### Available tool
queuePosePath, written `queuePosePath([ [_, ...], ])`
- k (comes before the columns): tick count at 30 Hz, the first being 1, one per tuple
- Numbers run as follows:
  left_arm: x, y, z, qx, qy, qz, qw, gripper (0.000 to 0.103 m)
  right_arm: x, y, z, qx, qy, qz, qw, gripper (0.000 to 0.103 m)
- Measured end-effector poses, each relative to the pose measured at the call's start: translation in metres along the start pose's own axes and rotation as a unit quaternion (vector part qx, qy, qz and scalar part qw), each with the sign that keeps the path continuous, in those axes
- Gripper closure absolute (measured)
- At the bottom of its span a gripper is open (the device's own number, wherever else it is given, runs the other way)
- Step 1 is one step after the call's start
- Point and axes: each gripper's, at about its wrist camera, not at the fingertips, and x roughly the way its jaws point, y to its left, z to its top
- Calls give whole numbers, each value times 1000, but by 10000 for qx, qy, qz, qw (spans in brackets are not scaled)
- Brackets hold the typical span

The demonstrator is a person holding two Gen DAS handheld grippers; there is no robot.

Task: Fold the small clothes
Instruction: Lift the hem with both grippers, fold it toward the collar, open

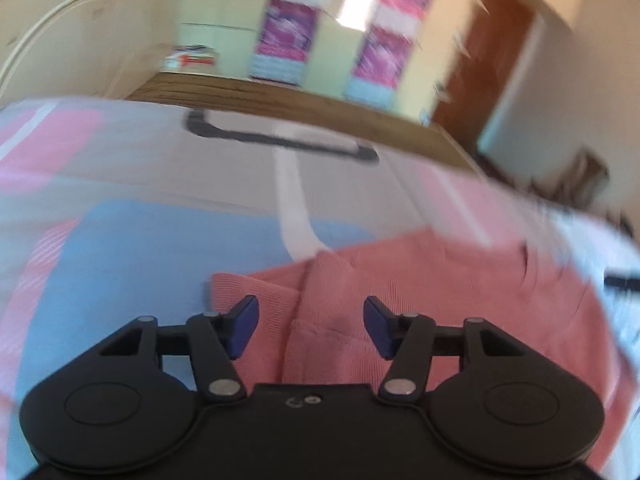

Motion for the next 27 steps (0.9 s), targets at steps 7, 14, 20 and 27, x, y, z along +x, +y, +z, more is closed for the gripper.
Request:
queuePosePath([
  [7,27,-22,-1,766,164,42,9969,91,54,22,-9,-1051,606,-457,9916,69],
  [14,-12,-10,-6,-114,-1146,385,9926,95,15,22,-18,-824,-685,-540,9928,96],
  [20,8,-18,2,52,-879,580,9944,95,31,16,-26,-657,-474,-651,9946,95],
  [27,35,-11,1,147,-369,722,9966,93,46,18,-20,-763,-190,-900,9928,95],
])
